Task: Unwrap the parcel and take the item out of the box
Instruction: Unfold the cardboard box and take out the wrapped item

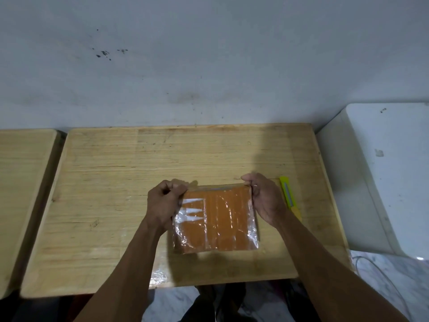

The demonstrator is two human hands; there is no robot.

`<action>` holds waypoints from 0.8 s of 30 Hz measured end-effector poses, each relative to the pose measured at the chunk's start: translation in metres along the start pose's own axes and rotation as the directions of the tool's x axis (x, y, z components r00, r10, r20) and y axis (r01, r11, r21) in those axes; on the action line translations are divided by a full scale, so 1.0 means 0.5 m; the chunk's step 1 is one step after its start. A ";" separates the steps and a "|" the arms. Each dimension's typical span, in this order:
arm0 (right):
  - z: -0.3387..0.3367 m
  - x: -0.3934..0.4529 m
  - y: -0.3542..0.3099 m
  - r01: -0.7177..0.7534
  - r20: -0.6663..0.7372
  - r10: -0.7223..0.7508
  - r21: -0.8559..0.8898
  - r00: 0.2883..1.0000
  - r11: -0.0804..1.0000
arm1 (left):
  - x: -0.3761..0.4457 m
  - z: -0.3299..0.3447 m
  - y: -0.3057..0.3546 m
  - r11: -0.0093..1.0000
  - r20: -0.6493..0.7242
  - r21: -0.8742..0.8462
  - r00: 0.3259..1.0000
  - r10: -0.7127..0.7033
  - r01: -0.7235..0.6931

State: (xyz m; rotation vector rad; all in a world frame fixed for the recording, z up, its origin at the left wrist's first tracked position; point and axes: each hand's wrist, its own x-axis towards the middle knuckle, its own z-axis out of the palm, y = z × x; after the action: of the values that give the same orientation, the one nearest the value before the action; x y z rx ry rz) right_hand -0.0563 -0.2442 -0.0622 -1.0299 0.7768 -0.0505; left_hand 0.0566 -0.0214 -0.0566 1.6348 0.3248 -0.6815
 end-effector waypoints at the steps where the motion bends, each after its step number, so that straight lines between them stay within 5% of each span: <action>1: -0.001 0.003 0.000 0.012 -0.016 -0.015 -0.129 1.000 0.992 | 0.000 0.000 -0.004 0.998 -0.007 0.061 1.000 0.009 -0.009; 4: 0.012 -0.001 -0.003 0.114 -0.012 -0.155 -0.625 0.988 0.772 | -0.005 0.005 -0.013 0.980 -0.045 0.196 0.998 0.051 -0.041; 6: 0.024 -0.008 0.003 0.163 0.031 -0.219 -0.767 0.975 0.621 | -0.018 0.013 -0.011 0.960 -0.057 0.266 0.993 0.107 -0.088; 14: 0.046 -0.029 0.052 0.186 0.088 -0.244 -0.891 0.966 0.414 | -0.015 0.037 -0.039 0.790 -0.011 0.570 0.959 0.282 -0.226; 17: 0.050 -0.037 0.073 0.167 0.091 -0.271 -0.947 0.958 0.273 | -0.041 0.060 -0.058 0.654 0.065 0.679 0.915 0.399 -0.334; 20: 0.049 -0.047 0.100 0.145 0.101 -0.314 -0.982 0.944 0.118 | -0.046 0.059 -0.103 0.408 0.231 0.796 0.848 0.477 -0.447; 24: 0.044 -0.055 0.131 0.148 0.135 -0.332 -0.989 0.933 0.015 | -0.064 0.068 -0.137 0.251 0.289 0.856 0.822 0.490 -0.451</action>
State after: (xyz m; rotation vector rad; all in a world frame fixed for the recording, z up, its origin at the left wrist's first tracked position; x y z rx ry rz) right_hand -0.0835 -0.1818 -0.0920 -2.6229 0.6819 0.1724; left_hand -0.0160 -0.0362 -0.0941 2.6380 -0.6922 -0.3141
